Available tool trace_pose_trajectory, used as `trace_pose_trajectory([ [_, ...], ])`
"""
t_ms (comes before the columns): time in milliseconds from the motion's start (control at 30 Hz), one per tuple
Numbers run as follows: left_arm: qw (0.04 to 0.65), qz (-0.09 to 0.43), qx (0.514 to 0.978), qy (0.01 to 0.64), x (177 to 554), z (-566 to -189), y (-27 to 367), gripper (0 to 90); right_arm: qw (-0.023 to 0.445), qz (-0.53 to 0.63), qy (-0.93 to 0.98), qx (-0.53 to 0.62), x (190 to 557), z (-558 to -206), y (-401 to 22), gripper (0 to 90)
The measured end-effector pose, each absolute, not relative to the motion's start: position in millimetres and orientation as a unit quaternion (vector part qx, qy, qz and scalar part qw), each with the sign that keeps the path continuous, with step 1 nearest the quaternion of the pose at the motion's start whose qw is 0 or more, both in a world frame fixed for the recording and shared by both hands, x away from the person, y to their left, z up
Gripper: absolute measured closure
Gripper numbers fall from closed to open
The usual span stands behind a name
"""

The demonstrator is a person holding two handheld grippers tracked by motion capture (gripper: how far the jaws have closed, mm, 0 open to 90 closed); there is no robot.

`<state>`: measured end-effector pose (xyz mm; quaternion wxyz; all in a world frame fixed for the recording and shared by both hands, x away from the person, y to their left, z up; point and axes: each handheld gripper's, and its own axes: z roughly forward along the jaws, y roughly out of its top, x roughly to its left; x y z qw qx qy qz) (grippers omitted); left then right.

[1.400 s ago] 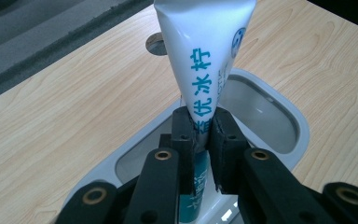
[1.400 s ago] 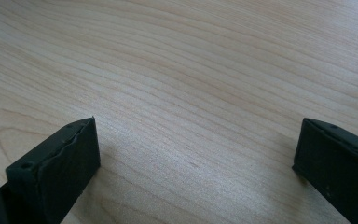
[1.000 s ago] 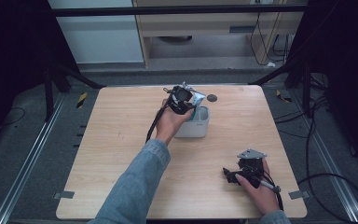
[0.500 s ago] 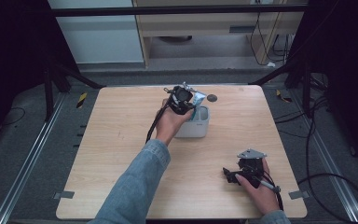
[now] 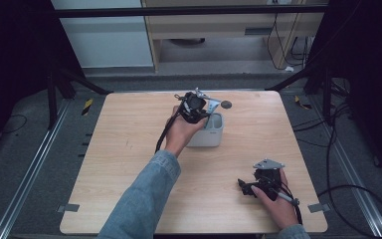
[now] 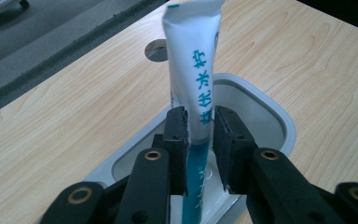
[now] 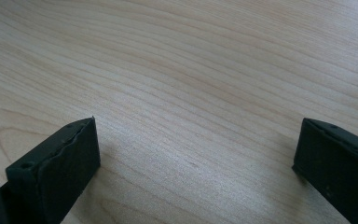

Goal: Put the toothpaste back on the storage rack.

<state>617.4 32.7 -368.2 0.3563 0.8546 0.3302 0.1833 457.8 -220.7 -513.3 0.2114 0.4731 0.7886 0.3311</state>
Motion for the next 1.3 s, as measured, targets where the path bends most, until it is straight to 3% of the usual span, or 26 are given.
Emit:
trace_pose_trajectory([
  [233, 0.367, 0.184, 0.850, 0.330, 611.2, -364.7, 38.5, 66.5, 0.207, 0.334, 0.784, 0.480, 456.9, -512.9, -219.6, 0.4],
  [600, 0.380, 0.216, 0.845, 0.308, 579.5, -349.0, 44.9, 46.2, 0.207, 0.333, 0.785, 0.480, 457.4, -512.9, -219.5, 0.4],
  [933, 0.386, 0.192, 0.848, 0.307, 568.0, -355.7, 56.4, 25.6, 0.207, 0.333, 0.784, 0.481, 458.0, -512.9, -218.7, 0.4],
  [1300, 0.383, 0.167, 0.859, 0.296, 558.0, -361.9, 59.1, 10.5, 0.207, 0.333, 0.784, 0.482, 458.4, -512.9, -218.5, 0.4],
])
